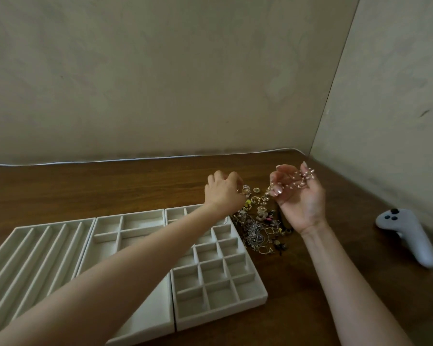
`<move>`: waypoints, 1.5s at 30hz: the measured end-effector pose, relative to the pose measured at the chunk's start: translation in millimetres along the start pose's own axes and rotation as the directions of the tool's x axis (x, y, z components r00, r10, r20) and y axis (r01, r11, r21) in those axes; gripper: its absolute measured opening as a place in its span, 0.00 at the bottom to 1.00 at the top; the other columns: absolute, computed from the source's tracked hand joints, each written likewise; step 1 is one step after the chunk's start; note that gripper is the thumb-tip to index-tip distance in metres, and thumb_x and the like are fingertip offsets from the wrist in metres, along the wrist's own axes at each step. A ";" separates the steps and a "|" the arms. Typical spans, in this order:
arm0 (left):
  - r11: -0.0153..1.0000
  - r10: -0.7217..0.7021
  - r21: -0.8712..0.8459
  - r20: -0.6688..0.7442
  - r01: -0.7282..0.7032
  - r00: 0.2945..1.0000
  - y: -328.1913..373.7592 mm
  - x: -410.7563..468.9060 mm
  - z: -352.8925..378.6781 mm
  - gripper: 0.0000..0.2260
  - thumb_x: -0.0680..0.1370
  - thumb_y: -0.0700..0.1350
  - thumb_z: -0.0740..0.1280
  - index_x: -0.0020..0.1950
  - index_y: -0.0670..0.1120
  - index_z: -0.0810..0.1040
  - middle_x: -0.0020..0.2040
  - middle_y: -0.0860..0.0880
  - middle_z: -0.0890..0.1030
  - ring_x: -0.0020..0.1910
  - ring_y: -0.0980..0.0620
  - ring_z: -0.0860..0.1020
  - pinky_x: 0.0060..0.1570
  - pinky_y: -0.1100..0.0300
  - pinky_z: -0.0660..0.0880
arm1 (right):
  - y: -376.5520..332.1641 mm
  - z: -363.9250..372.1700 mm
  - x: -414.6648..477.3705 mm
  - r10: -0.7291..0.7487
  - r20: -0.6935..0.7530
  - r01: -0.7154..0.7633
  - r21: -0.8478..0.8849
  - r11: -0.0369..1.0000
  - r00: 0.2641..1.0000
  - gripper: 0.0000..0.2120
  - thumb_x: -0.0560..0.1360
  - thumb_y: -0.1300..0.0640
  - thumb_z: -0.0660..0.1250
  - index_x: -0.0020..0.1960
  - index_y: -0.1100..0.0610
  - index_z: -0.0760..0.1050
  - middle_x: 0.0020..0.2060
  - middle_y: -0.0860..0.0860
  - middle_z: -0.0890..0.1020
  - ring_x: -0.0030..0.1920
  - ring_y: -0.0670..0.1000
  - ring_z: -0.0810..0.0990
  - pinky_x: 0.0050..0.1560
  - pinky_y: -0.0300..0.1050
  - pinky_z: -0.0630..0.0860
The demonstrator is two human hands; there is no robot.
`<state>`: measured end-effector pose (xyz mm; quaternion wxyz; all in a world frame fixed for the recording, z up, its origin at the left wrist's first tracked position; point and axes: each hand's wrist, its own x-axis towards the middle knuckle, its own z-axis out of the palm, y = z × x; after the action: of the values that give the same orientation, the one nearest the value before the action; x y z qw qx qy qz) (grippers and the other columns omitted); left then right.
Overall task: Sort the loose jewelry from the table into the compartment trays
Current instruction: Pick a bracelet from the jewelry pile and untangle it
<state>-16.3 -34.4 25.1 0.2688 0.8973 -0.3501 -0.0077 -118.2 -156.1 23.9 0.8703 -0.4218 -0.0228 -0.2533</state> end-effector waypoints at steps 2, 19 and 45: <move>0.972 0.156 -0.182 0.011 -0.151 0.988 2.0 -2.6 1.1 0.19 0.73 0.41 0.65 0.63 0.50 0.71 0.60 0.47 0.71 0.62 0.48 0.67 0.63 0.53 0.67 | 1.5 1.9 0.0 0.016 0.031 -0.016 -0.001 1.000 0.999 0.27 0.81 0.47 0.52 0.40 0.61 0.82 0.36 0.57 0.80 0.36 0.51 0.76 0.34 0.41 0.73; 0.871 0.126 -0.481 0.025 -0.098 0.992 -37.5 -20.0 -53.4 0.09 0.73 0.46 0.71 0.48 0.42 0.77 0.35 0.51 0.79 0.28 0.61 0.75 0.28 0.69 0.70 | 15.3 5.2 -2.8 0.106 0.070 -0.087 -0.236 0.968 0.992 0.09 0.72 0.63 0.62 0.49 0.62 0.78 0.42 0.55 0.81 0.39 0.50 0.80 0.37 0.39 0.79; 0.976 -0.181 -0.171 -0.290 0.135 0.940 -190.5 -209.5 -173.6 0.05 0.70 0.36 0.73 0.39 0.43 0.79 0.28 0.53 0.80 0.28 0.55 0.80 0.34 0.68 0.75 | 144.3 198.2 16.0 0.393 0.232 -0.016 -0.845 0.534 0.890 0.10 0.71 0.76 0.66 0.51 0.71 0.78 0.37 0.57 0.80 0.37 0.50 0.80 0.39 0.37 0.81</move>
<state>-20.4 297.2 44.1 0.3843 0.8903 -0.2297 0.0827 -3.4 59.4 51.2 0.5704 -0.8201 -0.0261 -0.0373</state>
